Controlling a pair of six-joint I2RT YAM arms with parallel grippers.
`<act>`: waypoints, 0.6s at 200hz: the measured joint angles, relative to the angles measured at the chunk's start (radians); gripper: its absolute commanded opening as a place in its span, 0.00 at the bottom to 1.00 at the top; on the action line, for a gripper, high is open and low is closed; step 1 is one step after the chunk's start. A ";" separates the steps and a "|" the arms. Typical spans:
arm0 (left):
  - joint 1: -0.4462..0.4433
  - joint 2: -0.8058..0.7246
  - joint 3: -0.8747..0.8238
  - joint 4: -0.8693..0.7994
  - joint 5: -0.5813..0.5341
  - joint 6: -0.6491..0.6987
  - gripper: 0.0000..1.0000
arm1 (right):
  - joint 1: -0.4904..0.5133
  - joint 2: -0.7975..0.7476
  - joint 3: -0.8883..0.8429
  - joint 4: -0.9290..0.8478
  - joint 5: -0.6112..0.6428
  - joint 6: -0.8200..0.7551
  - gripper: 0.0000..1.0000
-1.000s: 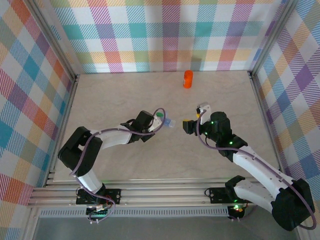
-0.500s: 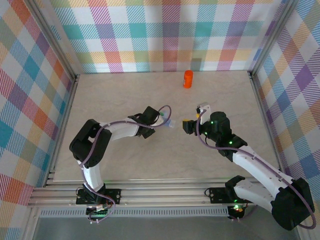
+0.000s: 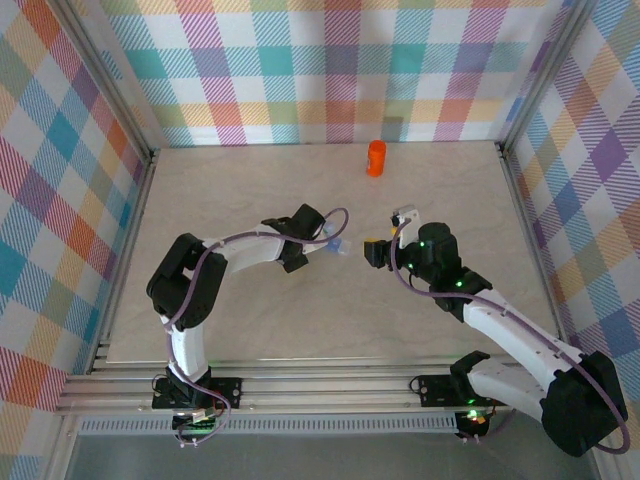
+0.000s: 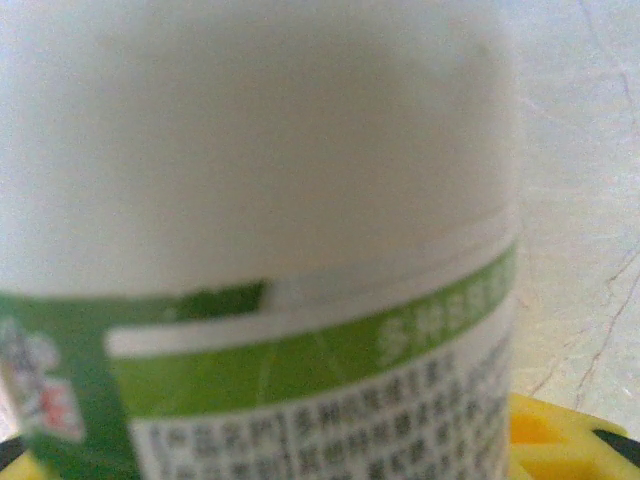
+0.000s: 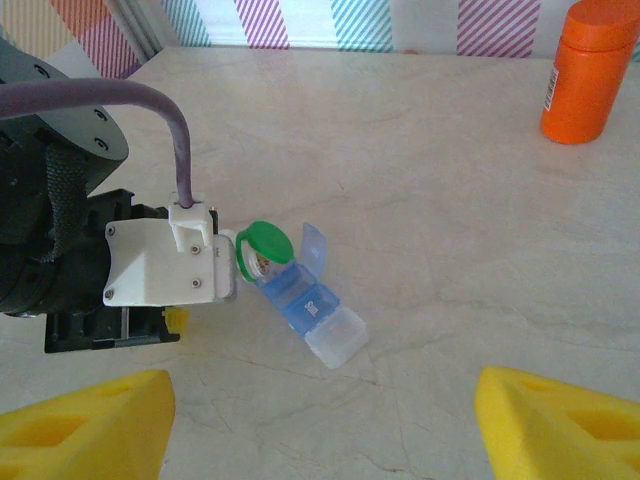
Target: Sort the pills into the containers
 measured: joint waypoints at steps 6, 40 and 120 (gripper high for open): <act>0.000 0.003 0.006 -0.011 0.000 0.002 0.00 | 0.000 0.000 0.000 0.000 0.000 0.002 0.78; 0.000 0.019 0.051 -0.071 -0.004 0.013 0.00 | 0.000 0.003 0.000 0.004 -0.003 0.007 0.78; -0.008 0.082 0.155 -0.167 -0.017 0.031 0.00 | 0.000 0.009 -0.015 0.008 -0.003 0.016 0.78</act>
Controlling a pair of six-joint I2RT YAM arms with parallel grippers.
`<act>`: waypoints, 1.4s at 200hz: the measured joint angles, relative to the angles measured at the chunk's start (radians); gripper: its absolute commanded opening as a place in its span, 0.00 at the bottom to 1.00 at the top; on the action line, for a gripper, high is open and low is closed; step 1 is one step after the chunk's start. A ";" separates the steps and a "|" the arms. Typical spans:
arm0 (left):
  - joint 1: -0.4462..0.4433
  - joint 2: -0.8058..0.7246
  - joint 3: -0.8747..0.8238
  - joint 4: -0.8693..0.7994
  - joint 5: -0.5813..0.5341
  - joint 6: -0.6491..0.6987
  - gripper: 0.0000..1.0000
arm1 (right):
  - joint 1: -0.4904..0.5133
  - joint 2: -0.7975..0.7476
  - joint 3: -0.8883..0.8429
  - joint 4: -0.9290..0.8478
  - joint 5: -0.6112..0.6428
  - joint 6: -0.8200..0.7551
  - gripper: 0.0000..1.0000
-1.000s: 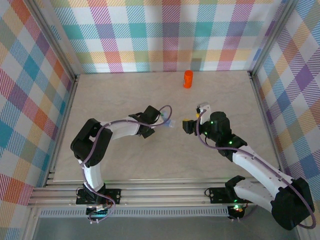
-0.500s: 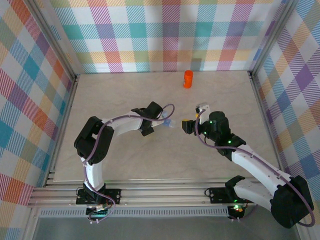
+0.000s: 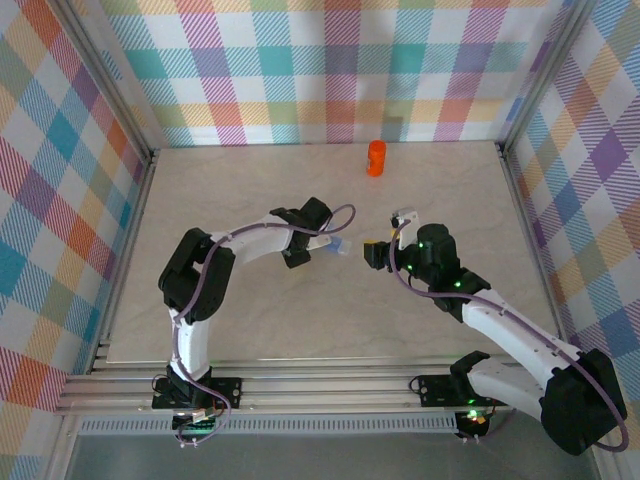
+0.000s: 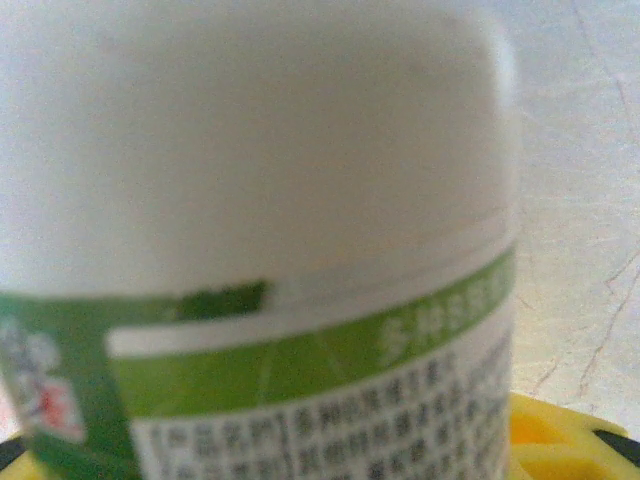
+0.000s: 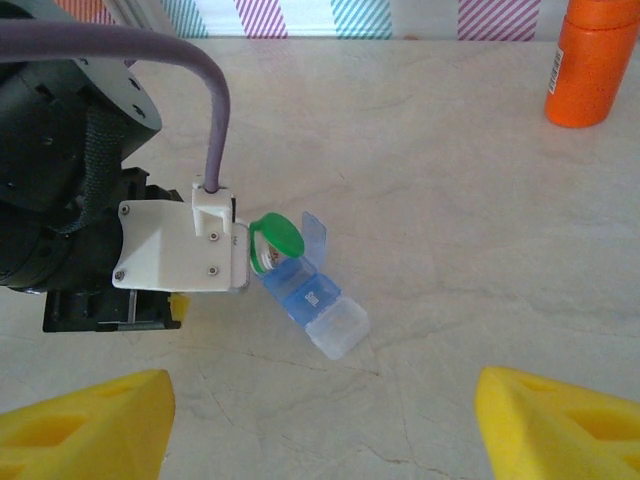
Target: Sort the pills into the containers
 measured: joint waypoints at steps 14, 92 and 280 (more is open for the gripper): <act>-0.002 0.012 0.014 -0.019 -0.008 0.007 0.00 | 0.000 0.000 -0.001 0.003 0.000 0.002 0.78; -0.013 0.057 0.118 -0.138 -0.051 0.053 0.00 | 0.000 0.000 -0.001 0.023 0.000 0.005 0.78; -0.056 0.132 0.265 -0.273 -0.200 0.183 0.00 | 0.000 0.023 -0.004 0.043 -0.008 0.025 0.78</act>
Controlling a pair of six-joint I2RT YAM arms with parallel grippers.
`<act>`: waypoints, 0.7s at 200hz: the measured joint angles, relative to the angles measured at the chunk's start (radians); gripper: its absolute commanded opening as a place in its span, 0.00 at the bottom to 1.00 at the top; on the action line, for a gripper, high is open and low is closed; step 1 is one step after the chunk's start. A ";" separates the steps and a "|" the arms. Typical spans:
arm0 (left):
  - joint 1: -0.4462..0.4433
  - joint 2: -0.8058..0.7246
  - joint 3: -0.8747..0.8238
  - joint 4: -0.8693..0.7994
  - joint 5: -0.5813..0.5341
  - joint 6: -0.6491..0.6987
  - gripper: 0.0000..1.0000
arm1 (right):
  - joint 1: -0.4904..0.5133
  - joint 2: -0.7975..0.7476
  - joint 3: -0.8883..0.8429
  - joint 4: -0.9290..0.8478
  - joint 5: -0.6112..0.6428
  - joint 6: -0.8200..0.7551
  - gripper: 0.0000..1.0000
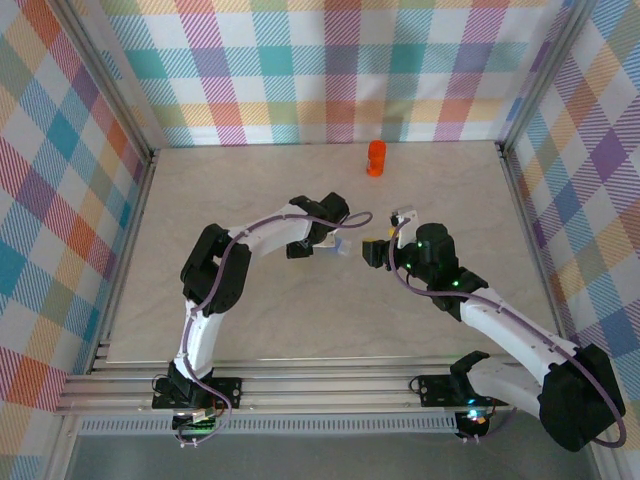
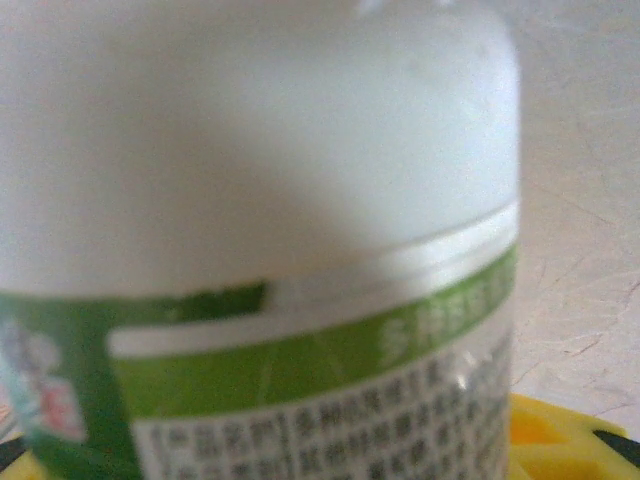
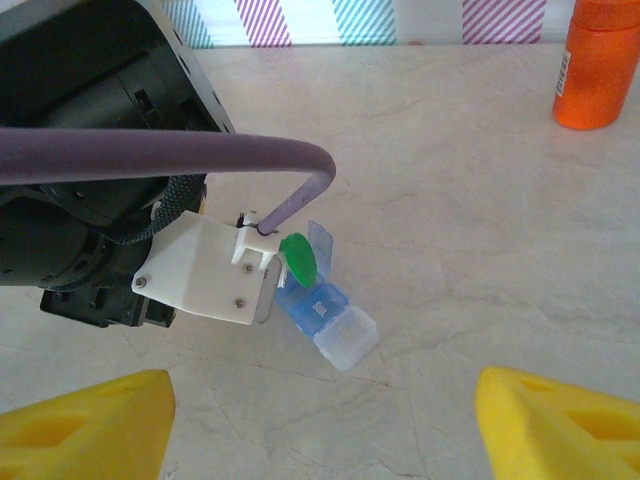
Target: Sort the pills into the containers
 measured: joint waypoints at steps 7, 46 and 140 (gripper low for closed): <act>-0.003 0.000 0.003 0.000 -0.004 0.004 0.00 | 0.000 0.002 0.000 0.000 0.000 0.000 0.78; -0.020 0.000 0.005 0.000 -0.023 0.037 0.00 | 0.000 0.003 0.000 0.000 0.000 0.004 0.78; -0.033 0.002 -0.008 0.031 -0.130 0.154 0.00 | 0.000 0.003 0.000 0.000 -0.008 0.007 0.78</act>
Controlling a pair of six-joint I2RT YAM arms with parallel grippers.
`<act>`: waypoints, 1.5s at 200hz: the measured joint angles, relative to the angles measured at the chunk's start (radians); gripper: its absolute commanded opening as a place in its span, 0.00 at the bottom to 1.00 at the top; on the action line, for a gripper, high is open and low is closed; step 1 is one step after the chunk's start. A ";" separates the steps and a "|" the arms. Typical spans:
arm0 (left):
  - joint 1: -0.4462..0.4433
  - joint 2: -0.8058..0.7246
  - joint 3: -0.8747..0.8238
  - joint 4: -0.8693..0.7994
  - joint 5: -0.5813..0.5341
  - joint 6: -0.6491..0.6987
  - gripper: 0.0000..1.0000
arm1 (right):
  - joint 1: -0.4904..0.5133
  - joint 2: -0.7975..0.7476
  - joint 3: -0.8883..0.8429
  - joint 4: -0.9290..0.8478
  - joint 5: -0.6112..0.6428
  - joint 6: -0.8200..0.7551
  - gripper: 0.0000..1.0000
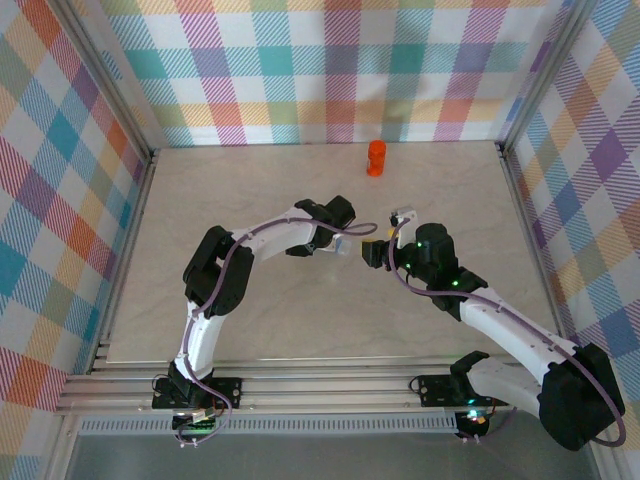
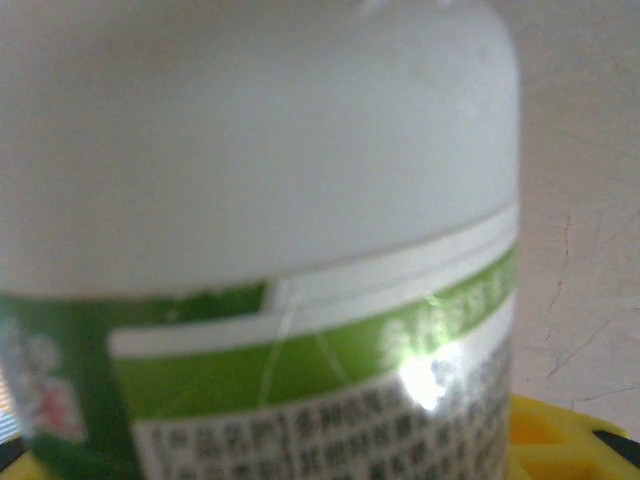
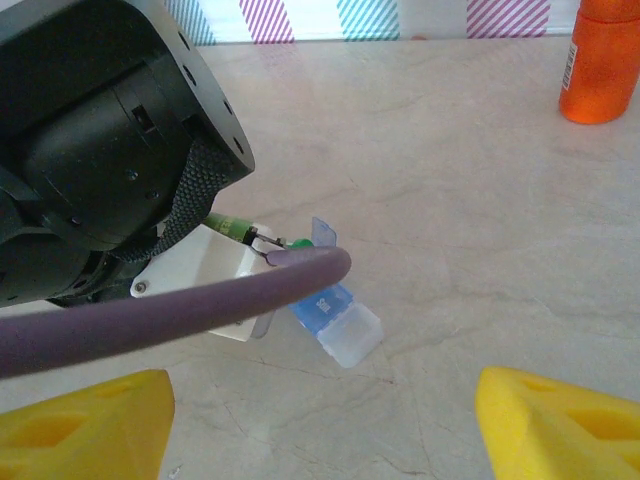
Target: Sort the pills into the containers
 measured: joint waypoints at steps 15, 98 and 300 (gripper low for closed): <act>-0.002 0.000 -0.015 0.011 -0.011 0.019 0.00 | 0.000 0.000 0.000 0.000 0.000 0.000 0.78; -0.008 0.000 -0.040 0.060 -0.078 0.114 0.00 | 0.000 0.013 0.000 0.005 -0.008 0.001 0.78; -0.027 -0.001 0.104 0.000 0.024 0.091 0.00 | 0.000 0.013 0.000 0.006 -0.011 0.004 0.78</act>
